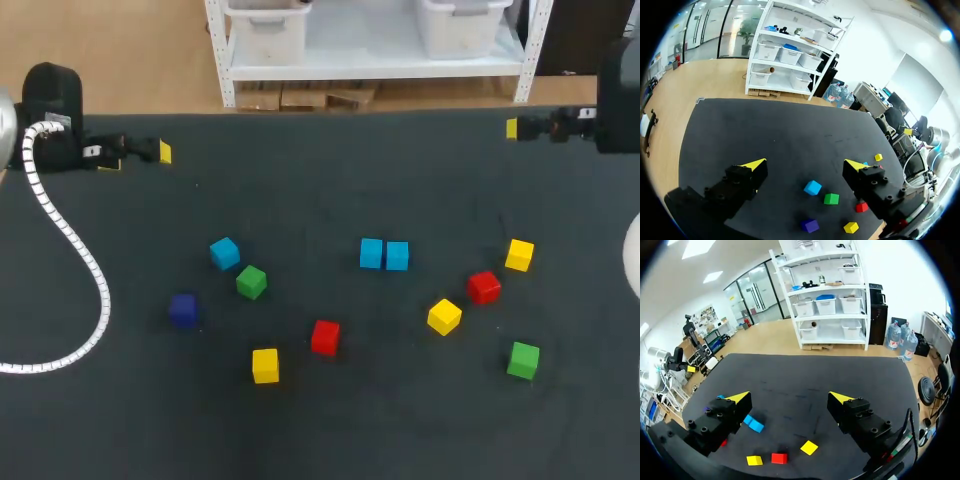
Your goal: Place the blue cubes, place green cubes on the blue cubes, place the yellow cubes on the green cubes, then place the red cubes on the yellow cubes, and place purple cube on the red cubes.
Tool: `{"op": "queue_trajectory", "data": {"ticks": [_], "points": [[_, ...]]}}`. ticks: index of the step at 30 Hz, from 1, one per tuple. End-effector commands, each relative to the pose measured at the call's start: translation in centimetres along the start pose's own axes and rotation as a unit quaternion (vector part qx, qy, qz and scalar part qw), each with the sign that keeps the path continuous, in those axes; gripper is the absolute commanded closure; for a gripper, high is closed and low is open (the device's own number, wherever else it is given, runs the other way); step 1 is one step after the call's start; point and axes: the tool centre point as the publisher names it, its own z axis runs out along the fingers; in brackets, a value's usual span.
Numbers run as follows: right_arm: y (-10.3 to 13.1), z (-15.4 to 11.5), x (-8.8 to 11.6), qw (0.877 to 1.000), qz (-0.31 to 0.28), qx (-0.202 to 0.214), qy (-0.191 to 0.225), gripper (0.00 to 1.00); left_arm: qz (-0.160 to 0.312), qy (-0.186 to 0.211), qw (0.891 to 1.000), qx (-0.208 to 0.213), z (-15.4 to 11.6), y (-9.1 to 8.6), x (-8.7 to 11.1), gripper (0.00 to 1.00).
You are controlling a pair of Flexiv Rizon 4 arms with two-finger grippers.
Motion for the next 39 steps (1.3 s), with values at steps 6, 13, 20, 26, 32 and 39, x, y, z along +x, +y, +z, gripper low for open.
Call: {"op": "queue_trajectory", "data": {"ticks": [6, 13, 20, 26, 32, 39], "points": [[-0.1, 0.0, 0.0, 1.000, 0.000, -0.002, 0.000, 0.00, 0.011, 0.008, 1.000, -0.007, 0.0, -0.3, 0.2, 0.00], [-0.1, 0.0, 0.0, 1.000, 0.000, -0.002, 0.000, 0.00, 0.077, 0.099, 0.991, -0.043, 1.3, -2.2, 1.8, 0.00], [-0.1, 0.0, 0.0, 1.000, 0.000, -0.002, 0.000, 0.00, 0.126, 0.184, 0.973, -0.066, 2.0, -2.5, 3.9, 0.00], [-0.1, 0.0, 0.0, 1.000, 0.000, -0.002, 0.000, 0.00, 0.122, 0.257, 0.957, -0.053, 3.7, -1.7, 5.5, 0.00], [-0.1, 0.0, 0.0, 1.000, 0.000, -0.002, 0.000, 0.00, 0.134, 0.313, 0.940, -0.027, 6.6, -2.1, 7.6, 0.00], [-0.1, 0.0, 0.0, 1.000, 0.000, -0.002, 0.000, 0.00, 0.215, 0.378, 0.900, -0.023, 7.8, -2.9, 9.1, 0.00]]}}
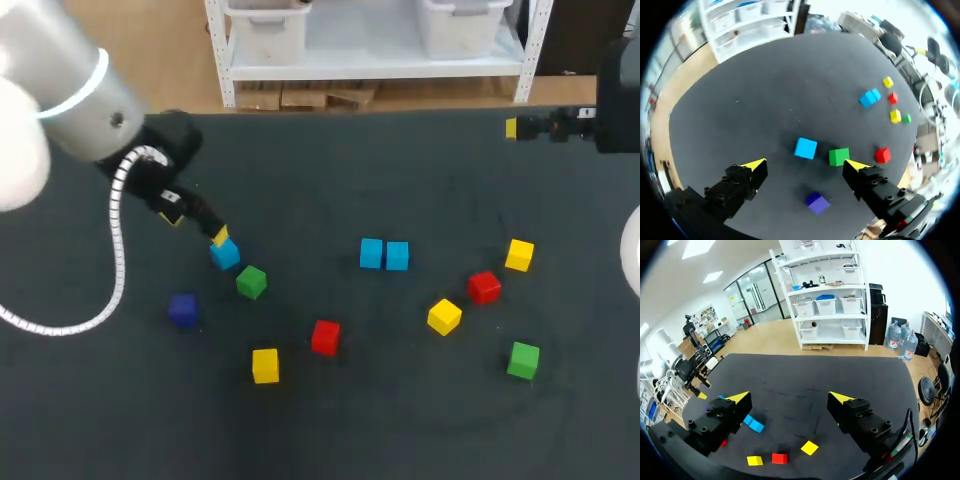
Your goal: Place the blue cubes, place green cubes on the blue cubes, place the yellow cubes on the green cubes, then place the red cubes on the yellow cubes, and place purple cube on the red cubes.
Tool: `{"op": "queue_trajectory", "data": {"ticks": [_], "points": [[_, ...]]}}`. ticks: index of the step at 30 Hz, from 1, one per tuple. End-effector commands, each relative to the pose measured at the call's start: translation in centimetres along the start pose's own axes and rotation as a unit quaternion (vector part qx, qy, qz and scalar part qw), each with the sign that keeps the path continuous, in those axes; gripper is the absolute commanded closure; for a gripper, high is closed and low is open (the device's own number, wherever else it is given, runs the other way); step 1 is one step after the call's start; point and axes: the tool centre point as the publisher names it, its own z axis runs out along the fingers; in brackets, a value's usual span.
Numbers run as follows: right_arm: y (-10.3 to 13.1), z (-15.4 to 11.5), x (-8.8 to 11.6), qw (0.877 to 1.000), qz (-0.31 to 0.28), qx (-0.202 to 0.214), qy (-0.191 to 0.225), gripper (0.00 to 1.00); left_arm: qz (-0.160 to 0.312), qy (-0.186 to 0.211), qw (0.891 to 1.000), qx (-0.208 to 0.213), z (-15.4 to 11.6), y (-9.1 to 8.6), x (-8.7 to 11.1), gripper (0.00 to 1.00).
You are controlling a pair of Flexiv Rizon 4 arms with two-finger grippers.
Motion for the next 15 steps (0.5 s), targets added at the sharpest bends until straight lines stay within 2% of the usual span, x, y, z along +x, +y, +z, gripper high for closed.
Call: {"op": "queue_trajectory", "data": {"ticks": [1, 7, 15], "points": [[-0.1, 0.0, 0.0, 1.000, 0.000, -0.002, 0.000, 0.00, 0.029, 0.109, 0.994, -0.006, 1.1, -0.2, -0.6, 0.00], [-0.1, 0.0, 0.0, 1.000, 0.000, -0.002, 0.000, 0.00, 0.047, 0.142, 0.988, -0.026, 2.7, -0.3, -0.1, 0.00], [-0.1, 0.0, 0.0, 1.000, 0.000, -0.002, 0.000, 0.00, 0.082, 0.154, 0.984, -0.030, 4.2, -0.8, -0.3, 0.00]]}}
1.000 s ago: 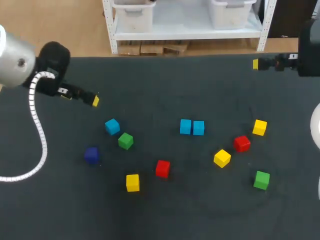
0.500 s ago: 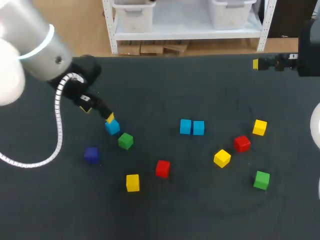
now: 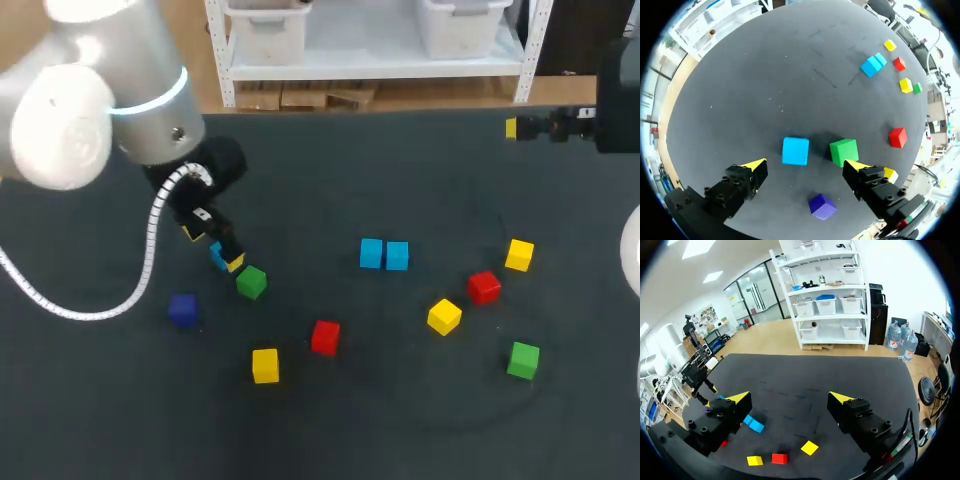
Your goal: Place the blue cubes, place green cubes on the blue cubes, place the yellow cubes on the green cubes, then place the red cubes on the yellow cubes, and place purple cube on the red cubes.
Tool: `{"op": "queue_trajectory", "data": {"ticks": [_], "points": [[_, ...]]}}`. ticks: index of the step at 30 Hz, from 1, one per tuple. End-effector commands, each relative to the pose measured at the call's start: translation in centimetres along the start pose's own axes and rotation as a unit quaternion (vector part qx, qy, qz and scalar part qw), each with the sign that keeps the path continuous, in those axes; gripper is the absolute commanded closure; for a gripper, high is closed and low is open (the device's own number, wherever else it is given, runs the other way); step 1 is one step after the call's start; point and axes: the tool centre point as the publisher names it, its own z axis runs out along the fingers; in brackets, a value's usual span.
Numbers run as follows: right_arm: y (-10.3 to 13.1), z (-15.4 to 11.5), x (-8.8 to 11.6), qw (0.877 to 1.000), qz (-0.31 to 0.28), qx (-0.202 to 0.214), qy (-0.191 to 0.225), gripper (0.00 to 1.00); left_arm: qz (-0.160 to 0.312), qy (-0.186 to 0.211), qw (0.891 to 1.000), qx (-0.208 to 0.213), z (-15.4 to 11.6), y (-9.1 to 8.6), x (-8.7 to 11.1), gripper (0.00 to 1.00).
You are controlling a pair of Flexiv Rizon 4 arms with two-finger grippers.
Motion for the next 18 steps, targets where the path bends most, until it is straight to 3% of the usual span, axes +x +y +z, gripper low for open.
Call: {"op": "queue_trajectory", "data": {"ticks": [1, 18], "points": [[-0.1, 0.0, 0.0, 1.000, 0.000, -0.002, 0.000, 0.00, 0.017, 0.056, 0.998, -0.011, 0.5, 0.1, -0.8, 0.00], [-0.1, 0.0, 0.0, 1.000, 0.000, -0.002, 0.000, 0.00, 0.017, 0.065, 0.998, -0.008, 1.9, 0.9, -0.6, 0.00]]}}
